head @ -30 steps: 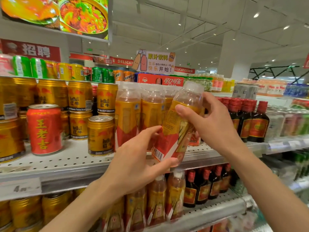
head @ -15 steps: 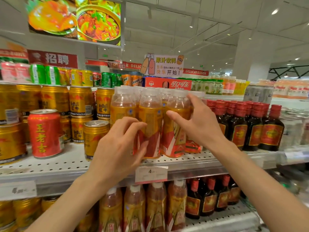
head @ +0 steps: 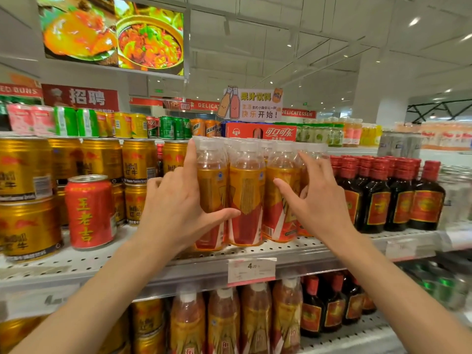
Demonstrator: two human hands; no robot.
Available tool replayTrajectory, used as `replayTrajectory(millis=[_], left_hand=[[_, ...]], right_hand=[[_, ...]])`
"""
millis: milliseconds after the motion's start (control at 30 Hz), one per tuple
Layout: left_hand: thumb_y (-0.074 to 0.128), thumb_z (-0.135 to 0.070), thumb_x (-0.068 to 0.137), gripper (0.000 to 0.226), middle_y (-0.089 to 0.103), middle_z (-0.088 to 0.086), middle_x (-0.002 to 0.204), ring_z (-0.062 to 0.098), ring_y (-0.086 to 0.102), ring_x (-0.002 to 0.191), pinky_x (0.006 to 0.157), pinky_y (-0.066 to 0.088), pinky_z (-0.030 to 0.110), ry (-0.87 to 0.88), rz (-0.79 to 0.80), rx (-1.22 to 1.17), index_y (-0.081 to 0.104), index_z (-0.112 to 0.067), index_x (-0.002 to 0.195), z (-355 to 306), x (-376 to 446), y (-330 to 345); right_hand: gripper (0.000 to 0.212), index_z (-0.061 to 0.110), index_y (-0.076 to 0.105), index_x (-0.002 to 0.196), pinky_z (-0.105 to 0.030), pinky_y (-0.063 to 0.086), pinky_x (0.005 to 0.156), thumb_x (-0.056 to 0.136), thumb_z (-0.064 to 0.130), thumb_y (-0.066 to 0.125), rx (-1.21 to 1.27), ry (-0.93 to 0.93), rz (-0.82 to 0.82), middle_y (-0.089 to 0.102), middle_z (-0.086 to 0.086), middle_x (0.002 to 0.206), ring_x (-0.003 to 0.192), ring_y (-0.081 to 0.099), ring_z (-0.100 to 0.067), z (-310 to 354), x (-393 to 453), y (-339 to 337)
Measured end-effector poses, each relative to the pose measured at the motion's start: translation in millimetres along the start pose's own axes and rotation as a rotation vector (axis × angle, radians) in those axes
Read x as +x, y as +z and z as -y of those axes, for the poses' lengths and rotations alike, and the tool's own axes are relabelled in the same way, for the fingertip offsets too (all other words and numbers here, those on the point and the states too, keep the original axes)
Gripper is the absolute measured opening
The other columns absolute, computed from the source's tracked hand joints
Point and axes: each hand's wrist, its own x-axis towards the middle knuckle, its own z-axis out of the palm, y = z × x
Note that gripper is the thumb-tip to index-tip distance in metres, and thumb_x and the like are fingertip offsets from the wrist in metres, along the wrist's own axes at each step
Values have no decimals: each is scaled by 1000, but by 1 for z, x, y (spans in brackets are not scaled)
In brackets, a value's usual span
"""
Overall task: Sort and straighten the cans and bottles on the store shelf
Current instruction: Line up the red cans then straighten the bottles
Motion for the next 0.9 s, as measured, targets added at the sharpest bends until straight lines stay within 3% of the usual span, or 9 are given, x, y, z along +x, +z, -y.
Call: replayTrajectory(millis=[367, 500, 600, 800, 900], left_hand=[[49, -93, 58, 143, 65, 12, 124, 26, 66, 99, 96, 48, 41, 69, 19, 15, -23, -18, 156, 3, 8, 11], [58, -84, 64, 137, 55, 10, 143, 26, 67, 108, 100, 49, 44, 84, 128, -80, -34, -29, 151, 11, 6, 2], [65, -77, 67, 136, 52, 7, 148, 26, 70, 103, 100, 53, 47, 102, 181, -153, -35, -36, 149, 17, 5, -3], [69, -75, 68, 136, 52, 9, 146, 25, 69, 89, 84, 59, 47, 95, 177, -131, -34, -37, 149, 18, 6, -1], [68, -76, 68, 137, 54, 9, 144, 23, 69, 84, 82, 59, 45, 97, 189, -134, -34, -36, 149, 19, 6, -2]], right_hand=[[76, 15, 33, 154, -46, 58, 81, 95, 62, 45, -61, -56, 21, 47, -8, 136, 87, 66, -24, 1, 6, -1], [85, 27, 13, 159, -48, 54, 94, 93, 64, 51, -69, -51, 92, 37, -5, 150, 94, 68, -25, -4, -1, -3], [97, 33, -1, 160, -46, 47, 98, 89, 64, 57, -89, -24, 172, 34, -4, 153, 94, 69, -22, -7, -9, -4], [86, 28, 7, 160, -47, 54, 93, 94, 52, 58, -77, -56, 175, 39, -6, 144, 80, 68, -15, -8, -5, 8], [84, 26, 9, 160, -48, 57, 89, 96, 42, 60, -60, -53, 239, 45, 0, 130, 81, 66, -15, -10, -10, 17]])
